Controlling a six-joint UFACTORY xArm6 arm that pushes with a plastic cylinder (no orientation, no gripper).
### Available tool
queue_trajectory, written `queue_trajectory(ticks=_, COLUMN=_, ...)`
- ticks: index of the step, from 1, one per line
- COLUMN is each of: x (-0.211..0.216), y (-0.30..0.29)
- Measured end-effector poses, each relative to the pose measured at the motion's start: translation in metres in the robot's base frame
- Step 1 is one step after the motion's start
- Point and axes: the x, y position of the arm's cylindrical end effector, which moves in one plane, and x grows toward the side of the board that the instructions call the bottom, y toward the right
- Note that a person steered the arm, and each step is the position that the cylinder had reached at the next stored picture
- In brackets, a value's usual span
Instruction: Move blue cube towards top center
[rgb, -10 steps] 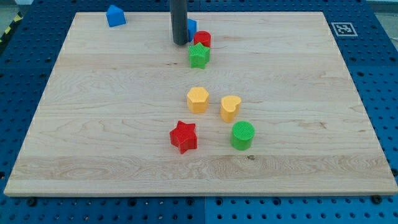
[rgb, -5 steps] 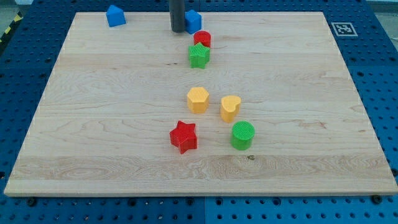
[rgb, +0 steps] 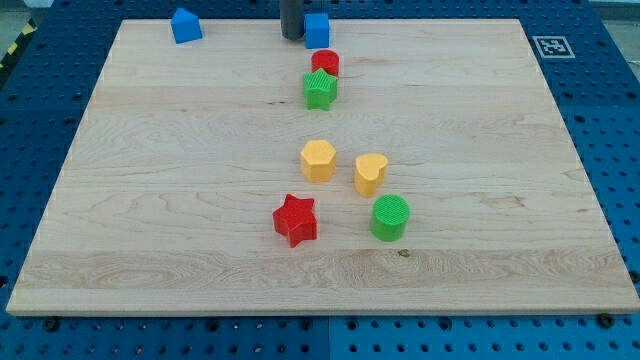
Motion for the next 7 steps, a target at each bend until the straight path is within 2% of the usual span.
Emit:
queue_trajectory(ticks=1, x=0.035, y=-0.005)
queue_trajectory(ticks=2, x=0.043, y=0.002)
queue_trajectory(ticks=5, x=0.016, y=0.027)
queue_trajectory(ticks=7, x=0.021, y=0.027)
